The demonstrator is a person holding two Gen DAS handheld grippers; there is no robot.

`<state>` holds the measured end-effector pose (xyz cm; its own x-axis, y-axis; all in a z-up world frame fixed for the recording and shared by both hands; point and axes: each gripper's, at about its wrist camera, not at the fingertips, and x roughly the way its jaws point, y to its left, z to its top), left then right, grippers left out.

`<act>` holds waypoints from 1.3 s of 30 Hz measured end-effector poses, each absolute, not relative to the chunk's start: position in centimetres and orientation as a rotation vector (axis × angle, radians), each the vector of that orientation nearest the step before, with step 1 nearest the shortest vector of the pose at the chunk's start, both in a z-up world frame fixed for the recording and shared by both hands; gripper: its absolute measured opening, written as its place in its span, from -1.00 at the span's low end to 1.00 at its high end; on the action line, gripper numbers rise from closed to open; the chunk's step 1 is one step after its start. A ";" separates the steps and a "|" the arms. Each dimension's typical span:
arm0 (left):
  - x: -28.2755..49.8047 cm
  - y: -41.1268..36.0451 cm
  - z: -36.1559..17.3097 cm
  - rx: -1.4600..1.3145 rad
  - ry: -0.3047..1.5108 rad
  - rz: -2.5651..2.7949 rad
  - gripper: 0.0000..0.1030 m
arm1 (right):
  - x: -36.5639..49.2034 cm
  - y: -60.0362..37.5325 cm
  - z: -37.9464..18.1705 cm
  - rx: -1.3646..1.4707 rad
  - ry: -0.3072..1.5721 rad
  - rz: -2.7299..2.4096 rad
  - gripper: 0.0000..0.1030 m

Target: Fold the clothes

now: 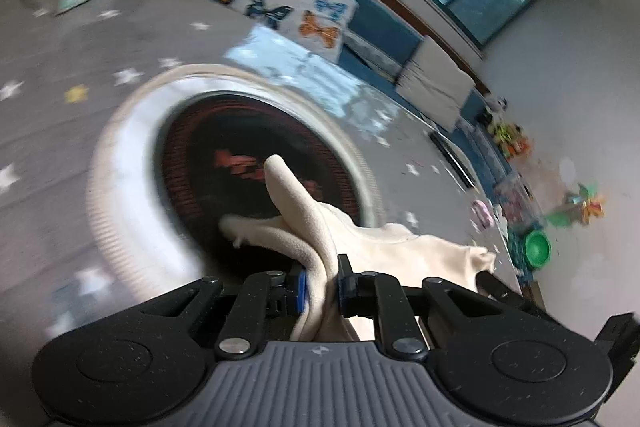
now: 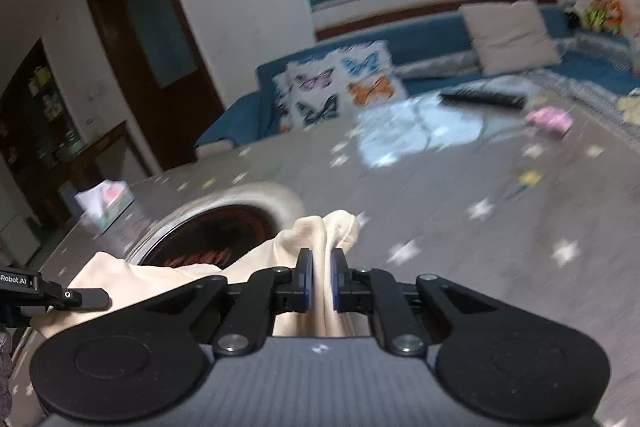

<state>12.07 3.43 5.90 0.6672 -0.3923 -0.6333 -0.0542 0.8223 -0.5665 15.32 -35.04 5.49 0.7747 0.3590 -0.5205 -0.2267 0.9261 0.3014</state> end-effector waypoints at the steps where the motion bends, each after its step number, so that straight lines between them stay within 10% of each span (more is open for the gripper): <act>1: 12.8 2.3 6.1 -0.576 0.831 -0.219 -0.71 | 15.6 -35.9 5.9 0.221 0.598 0.299 -0.84; 21: 23.6 -14.8 3.5 -0.336 0.926 -0.396 -0.68 | 21.9 -49.7 3.9 0.206 0.631 -0.023 -0.84; 28: 23.4 -14.1 3.5 -0.209 0.901 -0.322 -0.40 | 22.0 -50.5 2.8 0.156 0.645 -0.084 -0.79; 39: 25.7 -18.1 4.5 -0.143 0.845 -0.436 -0.56 | 23.8 -46.7 3.7 0.133 0.645 0.106 -0.78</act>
<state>25.75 -18.07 4.50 0.5821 -0.4277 -0.6915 0.3157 0.9027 -0.2925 23.79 -46.65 3.74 0.7941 0.1400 -0.5914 -0.0575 0.9860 0.1562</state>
